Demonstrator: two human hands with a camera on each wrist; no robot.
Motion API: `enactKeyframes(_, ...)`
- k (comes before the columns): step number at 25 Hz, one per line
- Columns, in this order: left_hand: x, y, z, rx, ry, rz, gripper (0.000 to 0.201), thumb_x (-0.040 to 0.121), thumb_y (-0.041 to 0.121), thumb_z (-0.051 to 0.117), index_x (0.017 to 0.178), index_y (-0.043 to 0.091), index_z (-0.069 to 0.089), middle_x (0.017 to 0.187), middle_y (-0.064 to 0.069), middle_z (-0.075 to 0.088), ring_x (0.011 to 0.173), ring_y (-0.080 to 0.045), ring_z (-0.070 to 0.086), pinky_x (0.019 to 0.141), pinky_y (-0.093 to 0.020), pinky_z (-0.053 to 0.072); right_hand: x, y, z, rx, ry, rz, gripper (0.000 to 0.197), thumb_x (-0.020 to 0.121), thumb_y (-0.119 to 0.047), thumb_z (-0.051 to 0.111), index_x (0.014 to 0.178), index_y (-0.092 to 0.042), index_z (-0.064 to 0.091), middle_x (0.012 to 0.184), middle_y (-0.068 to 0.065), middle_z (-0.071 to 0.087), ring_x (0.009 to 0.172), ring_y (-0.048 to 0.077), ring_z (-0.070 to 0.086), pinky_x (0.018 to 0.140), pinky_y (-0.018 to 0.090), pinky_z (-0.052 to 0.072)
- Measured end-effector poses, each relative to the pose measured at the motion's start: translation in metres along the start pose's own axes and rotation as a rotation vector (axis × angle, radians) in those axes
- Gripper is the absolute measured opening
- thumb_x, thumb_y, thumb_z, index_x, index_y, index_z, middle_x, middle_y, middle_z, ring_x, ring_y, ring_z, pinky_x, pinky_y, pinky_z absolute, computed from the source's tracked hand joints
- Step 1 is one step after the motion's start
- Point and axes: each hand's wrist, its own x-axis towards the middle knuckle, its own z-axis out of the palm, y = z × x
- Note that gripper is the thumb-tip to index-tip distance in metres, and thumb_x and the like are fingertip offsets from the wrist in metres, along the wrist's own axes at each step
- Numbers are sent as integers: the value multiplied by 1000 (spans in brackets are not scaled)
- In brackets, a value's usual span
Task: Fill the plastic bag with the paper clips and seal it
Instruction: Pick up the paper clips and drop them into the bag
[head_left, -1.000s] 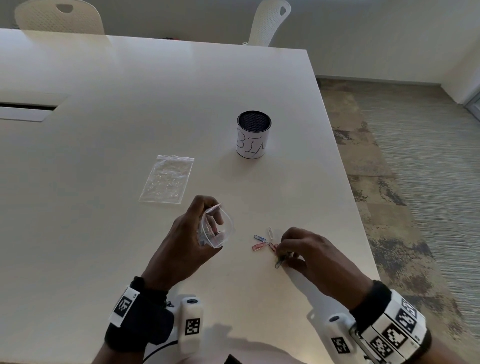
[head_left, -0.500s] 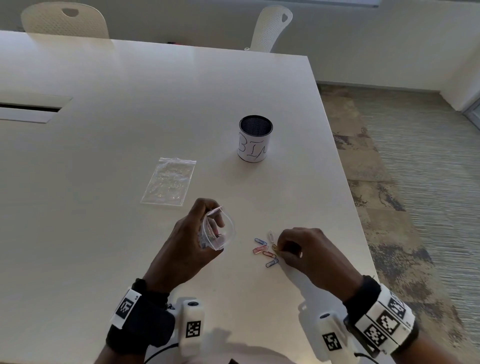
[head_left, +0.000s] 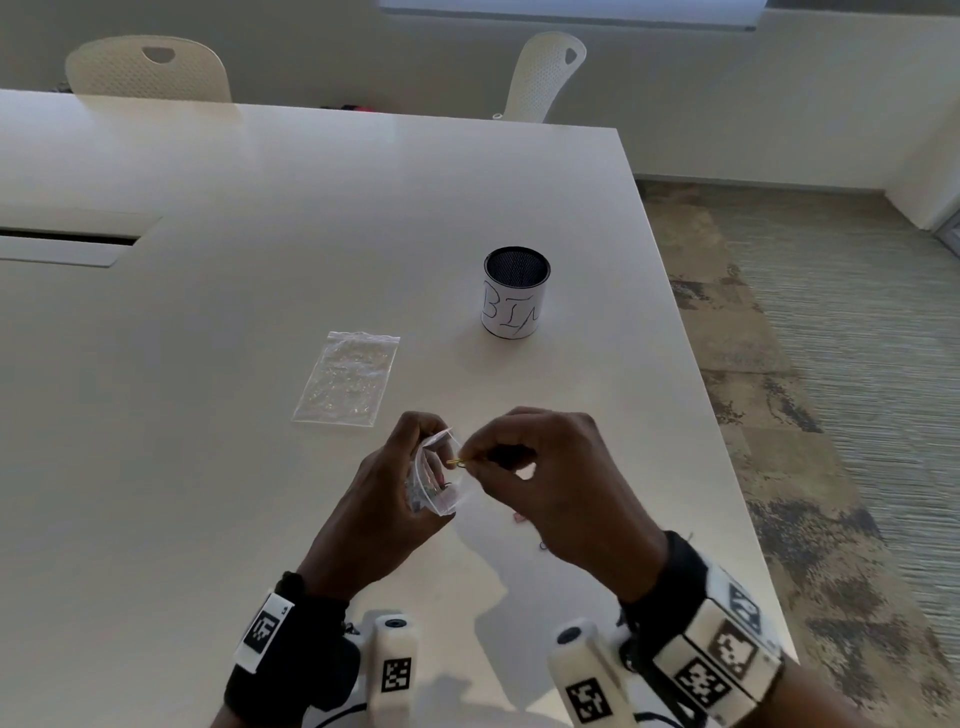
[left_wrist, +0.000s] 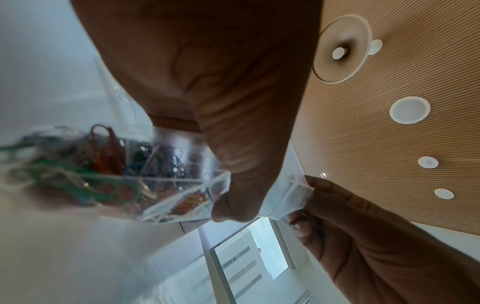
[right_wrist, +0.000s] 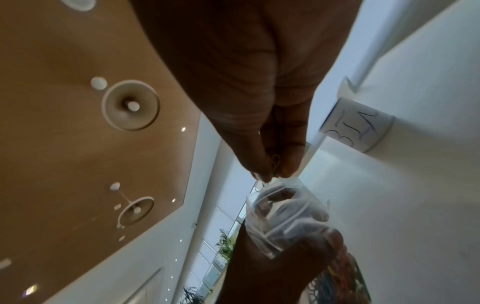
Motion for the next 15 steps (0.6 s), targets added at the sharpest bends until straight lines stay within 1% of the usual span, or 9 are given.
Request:
enactKeyframes(1, 0, 0, 0, -3, -2, -10, 54, 80, 7, 85, 116, 28, 50, 100, 13, 68, 83, -16, 69, 67, -13, 52, 4, -2, 5, -49, -8, -30, 7, 87, -11, 80, 91, -17, 82, 83, -4, 76, 74, 12, 72, 68, 33, 60)
enactKeyframes(3, -1, 0, -1, 0, -3, -27, 57, 79, 7, 85, 117, 31, 49, 97, 15, 69, 81, -13, 70, 65, -11, 51, 9, -4, 10, -68, -19, -37, 9, 89, -12, 78, 94, -18, 82, 88, -4, 80, 78, 8, 75, 74, 35, 61)
enactKeyframes(6, -1, -1, -2, 1, -3, -18, 56, 79, 4, 84, 114, 30, 49, 97, 14, 69, 78, -11, 68, 64, -11, 50, 10, -11, 5, -41, -3, -20, 13, 89, -9, 77, 98, -18, 83, 88, -5, 82, 79, 6, 76, 74, 31, 61)
enactKeyframes(9, -1, -1, -3, -8, 1, 11, 53, 79, 3, 83, 113, 28, 51, 100, 7, 70, 83, -15, 68, 69, -19, 54, 8, -4, -9, -42, 56, 2, 12, 87, -6, 78, 93, -15, 82, 82, -4, 81, 76, 8, 76, 76, 30, 62)
enactKeyframes(10, 0, -1, -4, -12, -1, 9, 53, 79, 3, 84, 113, 27, 51, 100, 6, 70, 85, -17, 68, 71, -22, 56, 8, 3, -15, -60, 61, 33, 11, 87, -6, 79, 92, -15, 82, 80, -4, 80, 75, 8, 76, 77, 32, 62)
enactKeyframes(11, 0, -1, -4, -16, -5, 5, 53, 79, 2, 84, 114, 26, 52, 101, 5, 70, 87, -19, 68, 73, -25, 56, 6, 13, -21, -104, 35, 77, 10, 86, -8, 80, 93, -15, 81, 81, -4, 79, 74, 8, 75, 77, 34, 62)
enactKeyframes(12, 0, -2, -4, -17, -10, 3, 53, 79, 1, 84, 114, 26, 52, 101, 5, 69, 88, -20, 69, 75, -27, 57, 3, 24, -26, -186, -32, 128, 15, 84, -13, 83, 99, -16, 79, 88, -4, 79, 77, 8, 74, 79, 36, 62)
enactKeyframes(13, 0, -2, -5, -16, -13, 2, 54, 78, 1, 84, 115, 26, 52, 101, 5, 69, 88, -20, 69, 76, -28, 57, -1, 34, -30, -306, -137, 174, 29, 82, -20, 86, 110, -19, 77, 101, -6, 76, 86, 6, 72, 83, 36, 61)
enactKeyframes(15, 0, -3, -5, -13, -15, 3, 55, 78, 1, 84, 115, 26, 52, 100, 5, 69, 88, -20, 69, 76, -27, 57, -10, 51, -34, -556, -363, 228, 64, 77, -38, 88, 135, -28, 62, 132, -11, 62, 113, 7, 62, 98, 32, 55)
